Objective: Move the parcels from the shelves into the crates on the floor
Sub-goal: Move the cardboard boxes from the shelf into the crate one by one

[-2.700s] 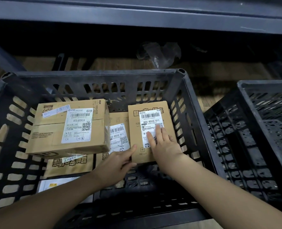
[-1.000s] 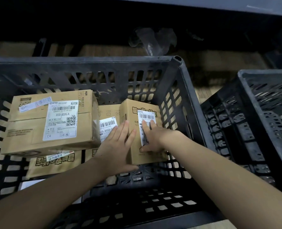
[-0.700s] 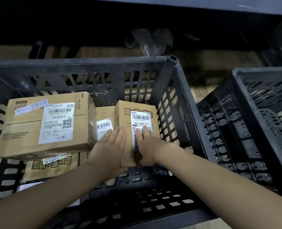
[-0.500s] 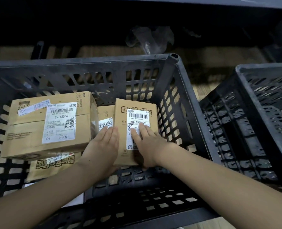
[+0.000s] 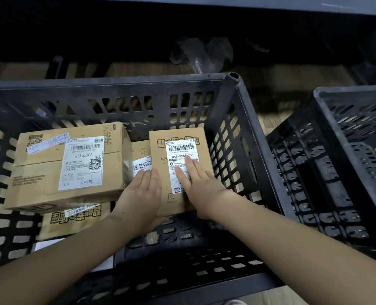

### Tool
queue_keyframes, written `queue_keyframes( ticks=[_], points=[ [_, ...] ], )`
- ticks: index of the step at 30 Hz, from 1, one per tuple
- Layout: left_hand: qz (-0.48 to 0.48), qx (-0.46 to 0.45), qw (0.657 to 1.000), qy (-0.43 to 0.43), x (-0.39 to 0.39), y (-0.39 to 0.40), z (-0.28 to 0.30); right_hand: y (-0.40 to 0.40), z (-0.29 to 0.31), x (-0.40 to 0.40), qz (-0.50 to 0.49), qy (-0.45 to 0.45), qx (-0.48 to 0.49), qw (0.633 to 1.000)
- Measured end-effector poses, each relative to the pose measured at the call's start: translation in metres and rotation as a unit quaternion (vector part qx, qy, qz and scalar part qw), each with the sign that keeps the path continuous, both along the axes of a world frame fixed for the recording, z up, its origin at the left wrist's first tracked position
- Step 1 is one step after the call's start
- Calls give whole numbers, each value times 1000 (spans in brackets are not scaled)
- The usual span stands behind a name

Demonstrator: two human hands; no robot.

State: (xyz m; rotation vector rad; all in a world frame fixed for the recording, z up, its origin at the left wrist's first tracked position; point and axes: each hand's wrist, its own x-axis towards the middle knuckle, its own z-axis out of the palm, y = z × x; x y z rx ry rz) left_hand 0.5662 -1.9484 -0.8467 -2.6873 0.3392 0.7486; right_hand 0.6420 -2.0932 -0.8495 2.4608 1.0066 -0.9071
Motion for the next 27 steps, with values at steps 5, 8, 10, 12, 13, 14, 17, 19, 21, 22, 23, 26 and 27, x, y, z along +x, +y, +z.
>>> queue_keyframes(
  ticks=[5, 8, 10, 12, 13, 14, 17, 19, 21, 22, 23, 26, 27],
  points=[
    [-47, -53, 992, -100, 9, -11, -7, -1, -4, 4, -105, 57, -49, 992],
    [-64, -59, 994, -66, 18, -19, -12, -2, -9, 8, -136, 77, -76, 985],
    [-53, -22, 998, 18, 22, -16, -9, -2, -10, 8, -139, 84, -82, 983],
    [-64, -14, 998, -10, 22, -19, -6, -2, -9, 8, -139, 89, -85, 983],
    [-55, 2, 998, 7, 21, -20, -5, -3, -8, 8, -137, 91, -85, 983],
    [-55, -4, 998, -18, 21, -19, -8, -3, -6, 9, -136, 93, -84, 983],
    [-54, -43, 996, -60, 21, -22, -5, -3, -1, 9, -133, 101, -80, 983],
    [-65, -60, 994, -66, 18, -18, -1, -2, 3, 6, -123, 115, -83, 982],
    [-52, -78, 993, -72, 15, -10, -3, 0, 5, 3, -115, 131, -87, 981],
    [-54, -101, 989, -95, 14, -6, -6, 0, 7, 2, -112, 135, -89, 980],
    [-51, -96, 990, -92, 14, -4, -6, 1, 8, 1, -107, 138, -91, 980],
    [-60, -119, 986, -104, 20, 0, -15, 6, 14, 2, -86, 146, -103, 980],
    [-63, -121, 985, -105, 20, 1, -16, 7, 15, 3, -81, 152, -107, 979]
  ],
)
